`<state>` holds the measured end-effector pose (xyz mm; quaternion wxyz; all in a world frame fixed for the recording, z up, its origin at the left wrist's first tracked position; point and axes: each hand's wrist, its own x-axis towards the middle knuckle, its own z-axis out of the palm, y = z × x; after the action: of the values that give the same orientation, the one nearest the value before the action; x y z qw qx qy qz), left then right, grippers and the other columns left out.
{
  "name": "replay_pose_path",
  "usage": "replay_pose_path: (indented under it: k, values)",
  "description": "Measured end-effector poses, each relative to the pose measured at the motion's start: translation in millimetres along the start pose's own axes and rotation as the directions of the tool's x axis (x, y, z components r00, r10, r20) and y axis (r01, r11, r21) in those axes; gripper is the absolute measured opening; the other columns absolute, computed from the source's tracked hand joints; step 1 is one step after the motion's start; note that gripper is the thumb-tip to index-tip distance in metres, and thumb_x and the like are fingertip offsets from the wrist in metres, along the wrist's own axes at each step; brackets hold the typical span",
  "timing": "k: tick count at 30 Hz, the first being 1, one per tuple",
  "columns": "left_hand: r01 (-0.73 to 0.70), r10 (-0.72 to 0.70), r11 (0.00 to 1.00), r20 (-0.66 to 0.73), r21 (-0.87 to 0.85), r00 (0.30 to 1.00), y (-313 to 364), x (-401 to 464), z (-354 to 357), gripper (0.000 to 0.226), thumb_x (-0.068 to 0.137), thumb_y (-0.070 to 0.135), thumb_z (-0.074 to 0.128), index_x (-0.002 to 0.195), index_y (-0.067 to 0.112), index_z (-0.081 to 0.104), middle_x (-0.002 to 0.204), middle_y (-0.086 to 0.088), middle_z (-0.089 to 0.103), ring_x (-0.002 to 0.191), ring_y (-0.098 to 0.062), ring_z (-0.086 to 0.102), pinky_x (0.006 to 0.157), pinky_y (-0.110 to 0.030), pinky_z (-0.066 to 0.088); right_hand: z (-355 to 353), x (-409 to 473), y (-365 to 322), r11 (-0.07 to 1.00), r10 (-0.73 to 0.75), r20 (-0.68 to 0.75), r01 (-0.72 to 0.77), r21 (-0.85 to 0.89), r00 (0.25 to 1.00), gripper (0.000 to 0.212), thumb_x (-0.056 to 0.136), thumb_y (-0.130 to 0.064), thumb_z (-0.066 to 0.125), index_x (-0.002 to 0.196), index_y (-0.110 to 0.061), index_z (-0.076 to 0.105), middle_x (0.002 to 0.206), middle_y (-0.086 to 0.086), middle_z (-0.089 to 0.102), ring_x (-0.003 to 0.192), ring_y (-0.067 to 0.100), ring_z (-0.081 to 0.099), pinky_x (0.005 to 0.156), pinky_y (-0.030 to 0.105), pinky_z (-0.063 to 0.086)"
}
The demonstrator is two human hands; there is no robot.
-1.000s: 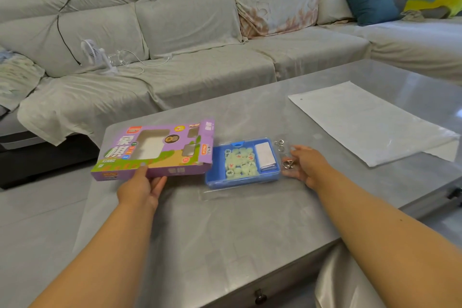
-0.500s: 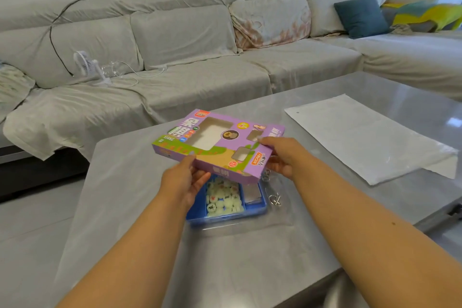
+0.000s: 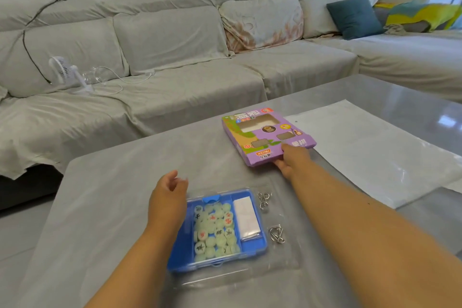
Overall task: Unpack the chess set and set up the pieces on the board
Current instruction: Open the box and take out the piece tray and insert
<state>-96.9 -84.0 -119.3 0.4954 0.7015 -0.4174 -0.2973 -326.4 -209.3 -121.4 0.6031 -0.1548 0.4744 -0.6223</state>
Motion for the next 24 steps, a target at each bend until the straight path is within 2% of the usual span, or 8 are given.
replay_pose_path:
  k: [3, 5, 9, 11, 13, 17, 21, 24]
  values:
    - [-0.052, 0.060, 0.980, -0.037, 0.190, 0.998, -18, 1, -16, 0.044, 0.096, 0.029, 0.050, 0.138, 0.018, 0.045, 0.133, 0.000, 0.052, 0.119, -0.018, 0.049, 0.099, -0.036, 0.040, 1, 12, -2, 0.992, 0.001, 0.022, 0.002, -0.128, 1.000, 0.037, 0.093, 0.006, 0.039, 0.119, -0.019, 0.049, 0.106, 0.009, 0.061, 0.077, 0.020, 0.060, 0.089, 0.045, 0.048]
    - [-0.048, 0.062, 0.954, -0.041, 0.296, 0.997, -32, 2, -25, 0.044, 0.095, 0.030, 0.051, 0.137, 0.020, 0.046, 0.140, -0.003, 0.049, 0.129, -0.024, 0.044, 0.105, -0.044, 0.039, 1, 18, -8, 0.926, -0.048, -0.010, 0.040, -0.376, 0.999, 0.034, 0.096, -0.006, 0.041, 0.128, -0.015, 0.047, 0.113, 0.008, 0.061, 0.089, 0.022, 0.060, 0.089, 0.038, 0.050]
    - [0.036, -0.053, 0.962, 0.057, 0.270, 0.997, -46, -11, -29, 0.046, 0.096, 0.032, 0.049, 0.141, 0.026, 0.041, 0.145, -0.001, 0.043, 0.132, -0.021, 0.041, 0.107, -0.044, 0.038, -3, 14, -19, 0.645, -0.078, 0.041, 0.082, -0.760, 0.996, 0.032, 0.101, -0.023, 0.035, 0.130, -0.014, 0.045, 0.079, -0.002, 0.041, 0.066, 0.015, 0.036, 0.055, 0.019, 0.025]
    - [0.031, -0.051, 0.973, 0.081, 0.227, 0.995, -46, -18, -27, 0.047, 0.096, 0.031, 0.049, 0.142, 0.025, 0.039, 0.146, 0.001, 0.042, 0.133, -0.019, 0.041, 0.107, -0.039, 0.037, -9, 9, -15, 0.595, -0.065, 0.031, 0.064, -0.801, 0.997, 0.018, 0.101, -0.029, 0.032, 0.105, -0.024, 0.049, 0.076, -0.002, 0.037, 0.063, 0.014, 0.033, 0.053, 0.020, 0.022]
    - [0.050, -0.064, 0.987, 0.088, 0.154, 0.994, -43, -25, -26, 0.047, 0.098, 0.028, 0.048, 0.143, 0.024, 0.038, 0.147, 0.001, 0.041, 0.133, -0.019, 0.040, 0.107, -0.037, 0.036, -18, -5, -7, 0.624, -0.030, 0.006, 0.024, -0.781, 1.000, 0.026, 0.100, -0.034, 0.036, 0.078, -0.021, 0.043, 0.068, 0.003, 0.038, 0.055, 0.015, 0.035, 0.051, 0.022, 0.027]
    - [0.107, -0.111, 0.993, 0.085, 0.046, 0.990, -41, -40, -24, 0.044, 0.100, 0.020, 0.044, 0.143, 0.024, 0.038, 0.146, 0.001, 0.042, 0.124, -0.019, 0.047, 0.100, -0.038, 0.045, -42, -42, 9, 0.600, 0.095, 0.044, -0.022, -0.800, 0.995, 0.031, 0.097, -0.034, 0.044, 0.075, -0.011, 0.046, 0.062, 0.009, 0.044, 0.049, 0.018, 0.038, 0.048, 0.023, 0.028]
    - [0.138, -0.136, 0.989, 0.040, -0.048, 0.990, -37, -59, -20, 0.044, 0.100, 0.011, 0.040, 0.143, 0.021, 0.039, 0.143, 0.000, 0.044, 0.109, -0.014, 0.048, 0.087, -0.034, 0.048, -59, -66, 21, 0.464, 0.049, 0.076, 0.045, -0.885, 0.996, 0.026, 0.091, -0.026, 0.049, 0.072, -0.010, 0.054, 0.070, 0.011, 0.057, 0.052, 0.021, 0.044, 0.050, 0.024, 0.032]
    - [0.156, -0.156, 0.982, 0.007, -0.109, 0.988, -34, -69, -19, 0.044, 0.100, 0.008, 0.040, 0.143, 0.019, 0.039, 0.143, -0.001, 0.045, 0.105, -0.011, 0.046, 0.083, -0.029, 0.045, -63, -73, 26, 0.492, 0.025, 0.140, 0.110, -0.864, 0.990, 0.020, 0.089, -0.016, 0.050, 0.070, -0.013, 0.054, 0.073, 0.009, 0.056, 0.061, 0.023, 0.049, 0.061, 0.027, 0.039]
